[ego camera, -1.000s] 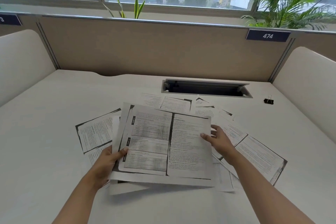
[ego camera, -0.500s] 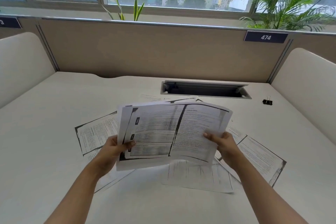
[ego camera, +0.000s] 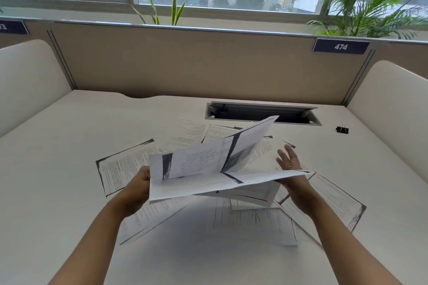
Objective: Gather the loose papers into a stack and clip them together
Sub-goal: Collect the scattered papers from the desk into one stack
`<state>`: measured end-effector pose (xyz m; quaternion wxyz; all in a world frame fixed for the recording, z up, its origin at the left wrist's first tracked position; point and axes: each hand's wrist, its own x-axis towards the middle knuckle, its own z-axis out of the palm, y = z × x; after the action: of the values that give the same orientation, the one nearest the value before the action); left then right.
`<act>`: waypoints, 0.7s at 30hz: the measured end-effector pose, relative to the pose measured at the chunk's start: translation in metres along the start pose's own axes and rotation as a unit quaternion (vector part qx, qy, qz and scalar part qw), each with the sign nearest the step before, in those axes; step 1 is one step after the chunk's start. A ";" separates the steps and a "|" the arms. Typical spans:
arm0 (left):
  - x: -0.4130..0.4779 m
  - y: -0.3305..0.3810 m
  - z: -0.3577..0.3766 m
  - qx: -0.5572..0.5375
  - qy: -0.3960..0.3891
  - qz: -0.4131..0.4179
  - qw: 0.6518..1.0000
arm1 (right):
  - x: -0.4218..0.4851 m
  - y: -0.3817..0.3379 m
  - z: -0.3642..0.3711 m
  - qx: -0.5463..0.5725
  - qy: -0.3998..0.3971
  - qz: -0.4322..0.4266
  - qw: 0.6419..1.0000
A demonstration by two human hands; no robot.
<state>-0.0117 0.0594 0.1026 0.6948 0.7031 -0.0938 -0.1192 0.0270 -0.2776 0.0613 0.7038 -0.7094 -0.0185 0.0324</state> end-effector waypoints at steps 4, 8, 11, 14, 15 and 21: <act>0.000 0.007 -0.009 0.030 -0.001 -0.007 1.000 | 0.006 -0.006 0.002 -0.012 -0.014 0.006 1.000; 0.003 0.024 -0.017 0.065 -0.020 -0.001 0.998 | 0.010 -0.017 0.003 -0.055 -0.049 -0.013 0.997; 0.003 0.036 -0.019 0.095 -0.043 0.011 0.994 | 0.008 -0.021 0.006 -0.053 -0.056 -0.007 0.997; 0.002 0.036 -0.021 0.099 -0.036 0.019 0.994 | 0.011 -0.016 0.006 -0.023 -0.051 -0.009 0.998; 0.001 0.035 -0.021 0.096 -0.032 0.020 0.995 | 0.009 -0.013 0.004 -0.025 -0.052 -0.012 0.998; 0.001 0.023 -0.014 0.082 0.019 0.038 0.996 | -0.001 -0.010 -0.001 -0.023 0.010 -0.064 0.998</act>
<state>-0.0055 0.0723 0.1259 0.6407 0.7555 -0.1163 -0.0713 0.0266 -0.2783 0.0715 0.6881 -0.7231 -0.0574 -0.0207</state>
